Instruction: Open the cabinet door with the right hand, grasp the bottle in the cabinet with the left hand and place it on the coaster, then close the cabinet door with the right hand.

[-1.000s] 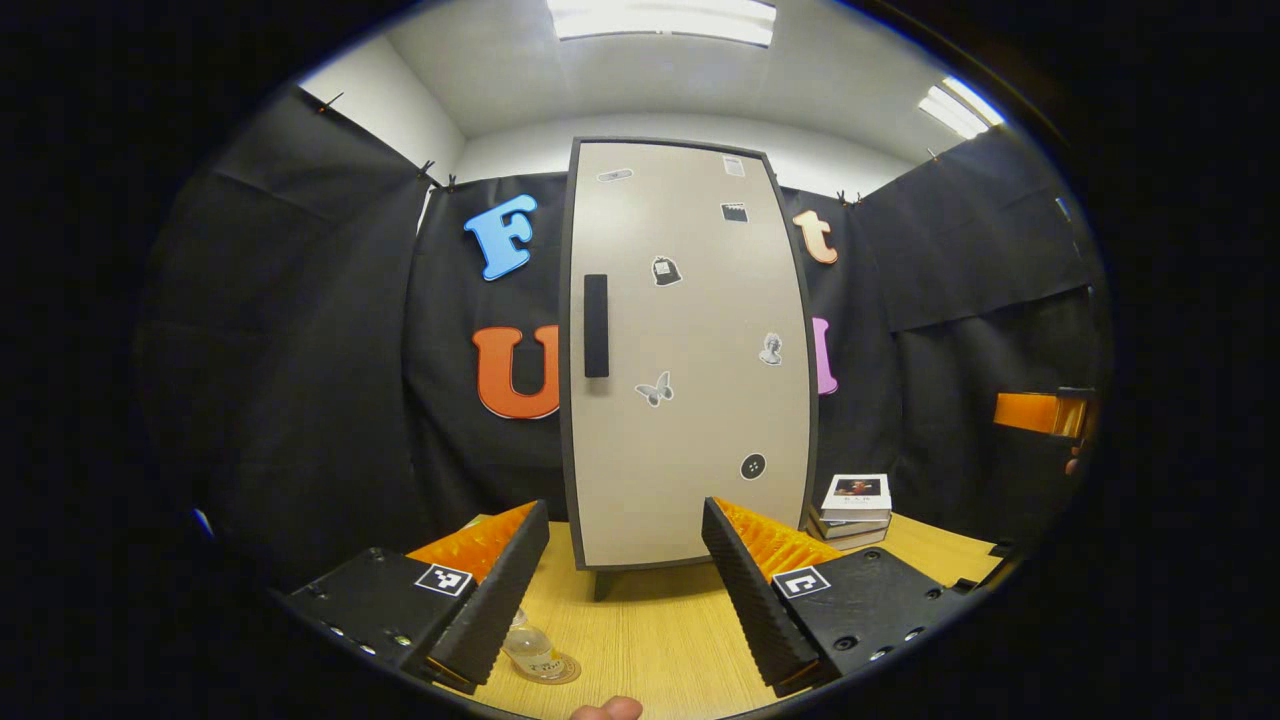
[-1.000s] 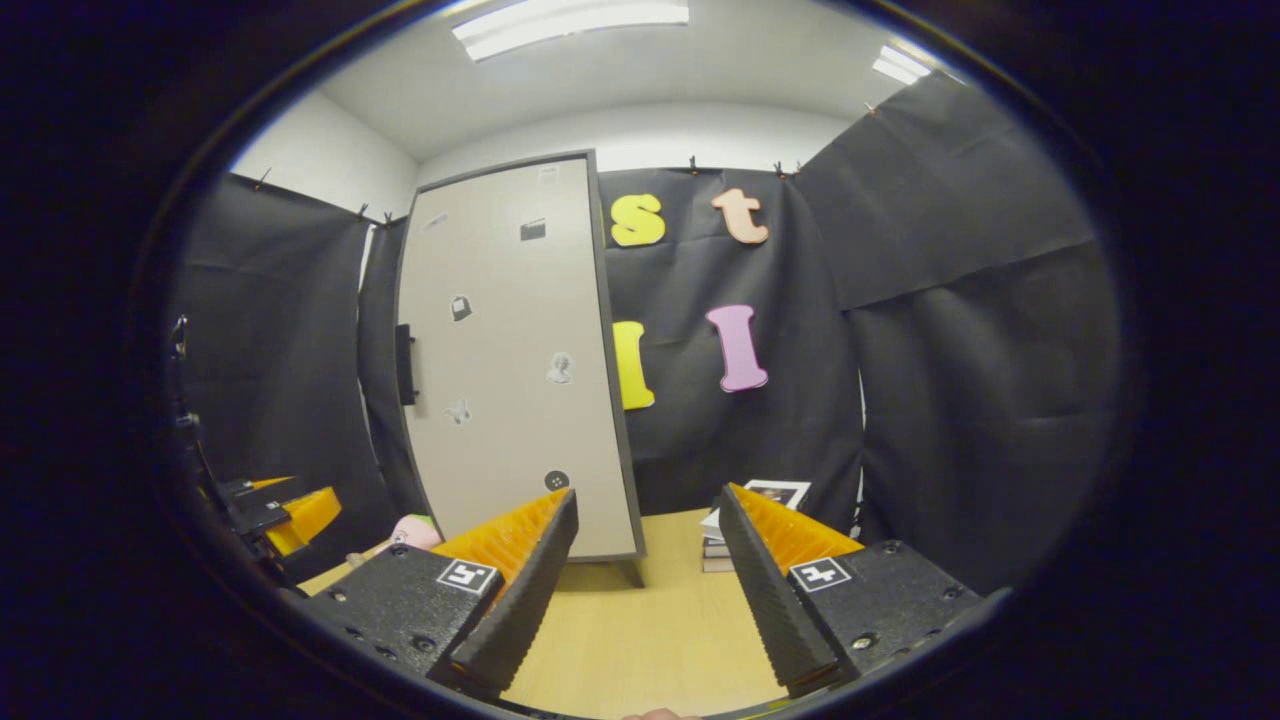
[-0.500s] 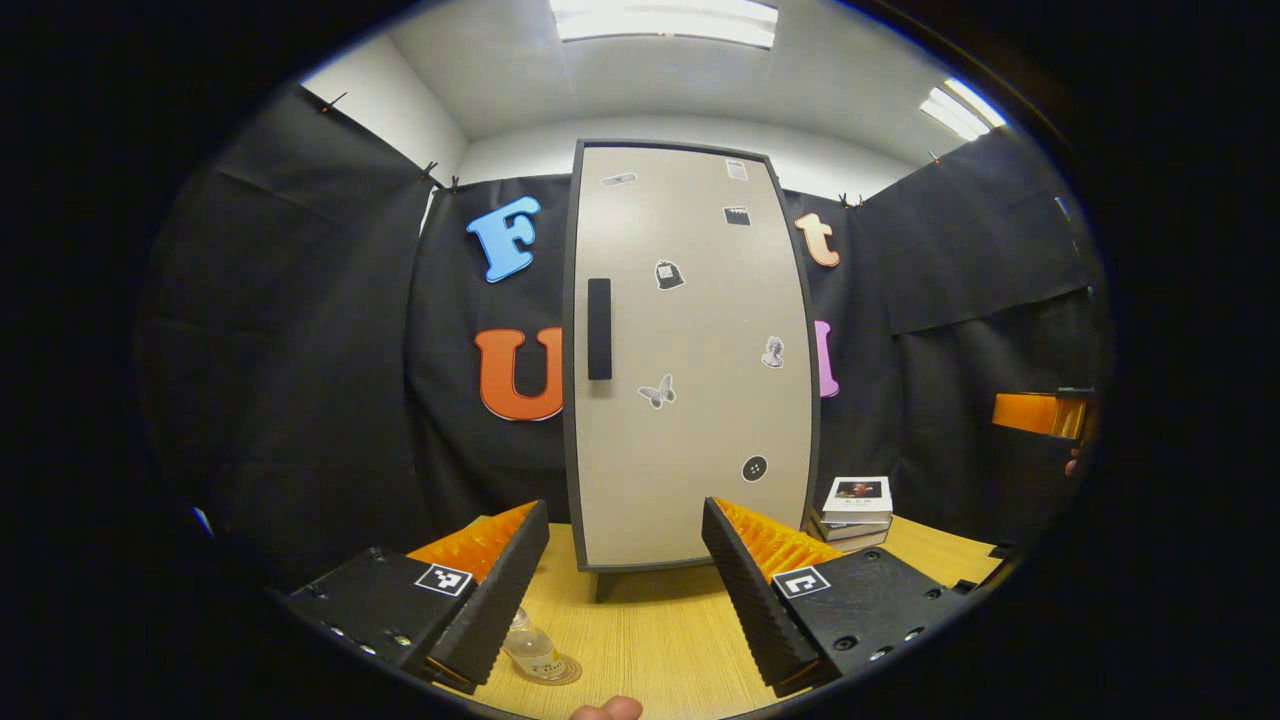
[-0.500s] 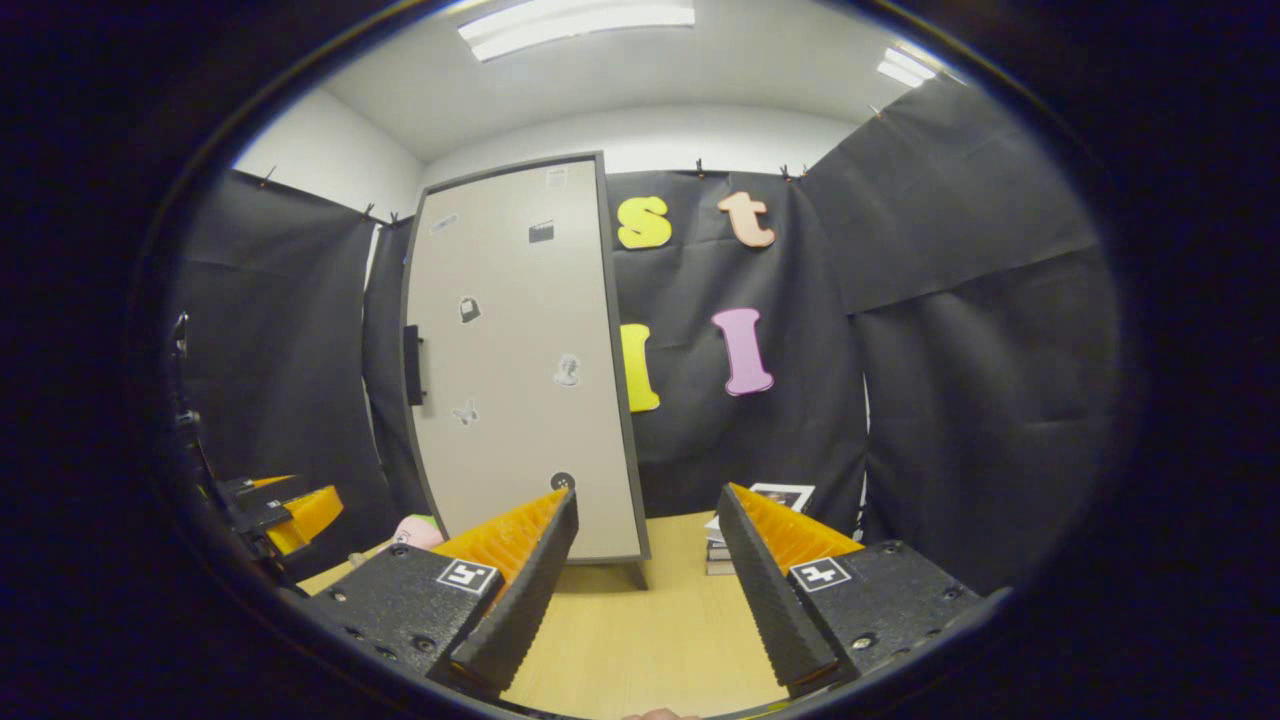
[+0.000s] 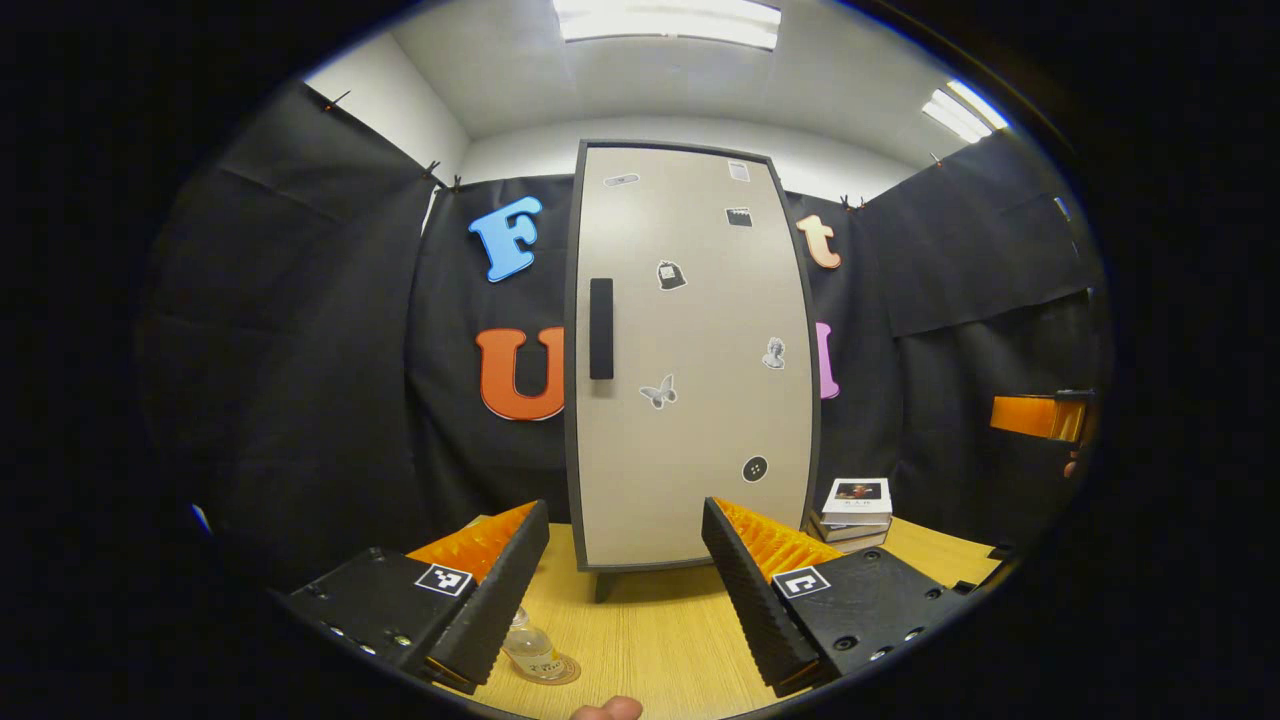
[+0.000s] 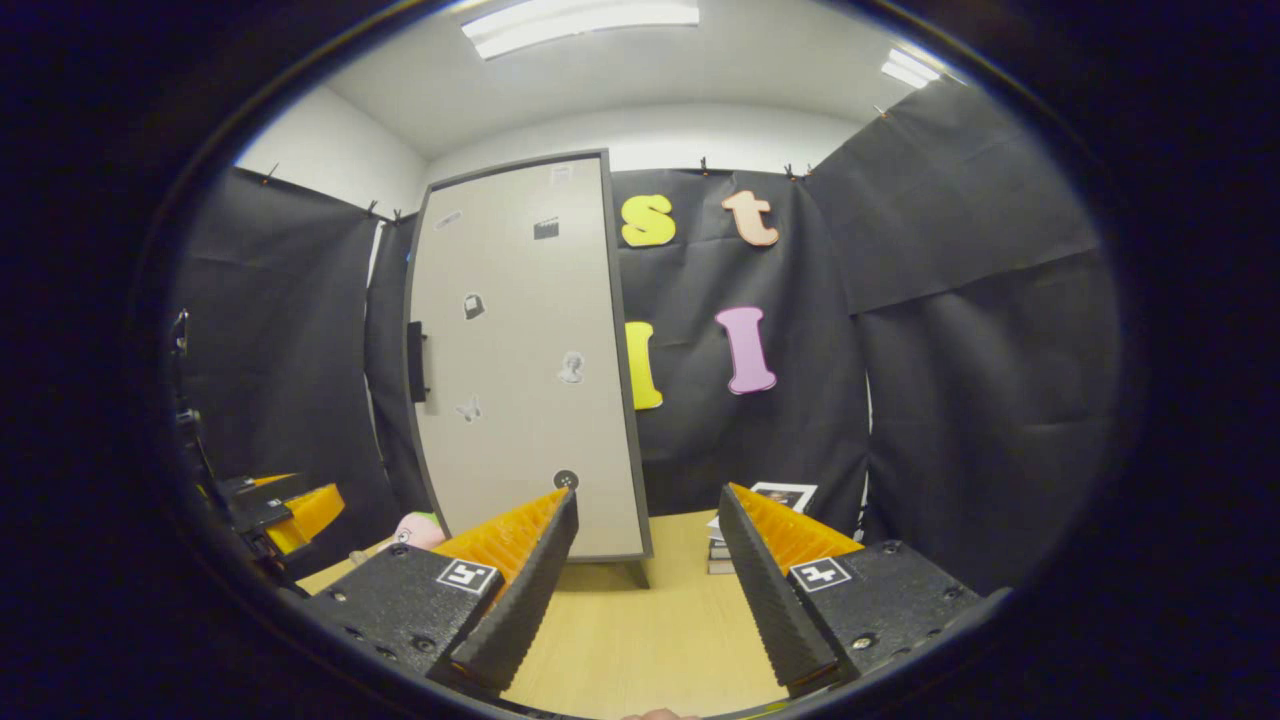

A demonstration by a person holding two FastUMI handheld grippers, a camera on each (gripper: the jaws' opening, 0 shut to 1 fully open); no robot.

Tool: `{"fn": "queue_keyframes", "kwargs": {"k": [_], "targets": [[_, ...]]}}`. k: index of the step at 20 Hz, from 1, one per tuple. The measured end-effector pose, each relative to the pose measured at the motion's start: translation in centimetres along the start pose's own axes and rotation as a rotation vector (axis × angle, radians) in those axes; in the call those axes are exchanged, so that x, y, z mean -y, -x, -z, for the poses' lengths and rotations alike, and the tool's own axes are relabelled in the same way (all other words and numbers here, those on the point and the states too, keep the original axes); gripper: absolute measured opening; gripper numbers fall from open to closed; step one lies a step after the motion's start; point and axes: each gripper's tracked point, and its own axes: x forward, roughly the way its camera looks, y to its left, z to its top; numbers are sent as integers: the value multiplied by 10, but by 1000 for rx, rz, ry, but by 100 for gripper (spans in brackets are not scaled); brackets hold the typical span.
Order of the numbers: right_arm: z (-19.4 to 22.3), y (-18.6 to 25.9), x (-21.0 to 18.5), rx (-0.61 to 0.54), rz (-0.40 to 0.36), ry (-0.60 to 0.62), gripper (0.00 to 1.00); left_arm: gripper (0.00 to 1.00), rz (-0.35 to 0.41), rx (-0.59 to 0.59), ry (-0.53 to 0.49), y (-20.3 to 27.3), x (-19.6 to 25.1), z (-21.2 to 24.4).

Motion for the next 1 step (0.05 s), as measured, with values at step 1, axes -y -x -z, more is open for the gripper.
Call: {"fn": "queue_keyframes", "kwargs": {"k": [1], "targets": [[1, 0, 2, 0, -1, 0, 92, 93, 0, 0, 2, 1, -1, 0]]}}
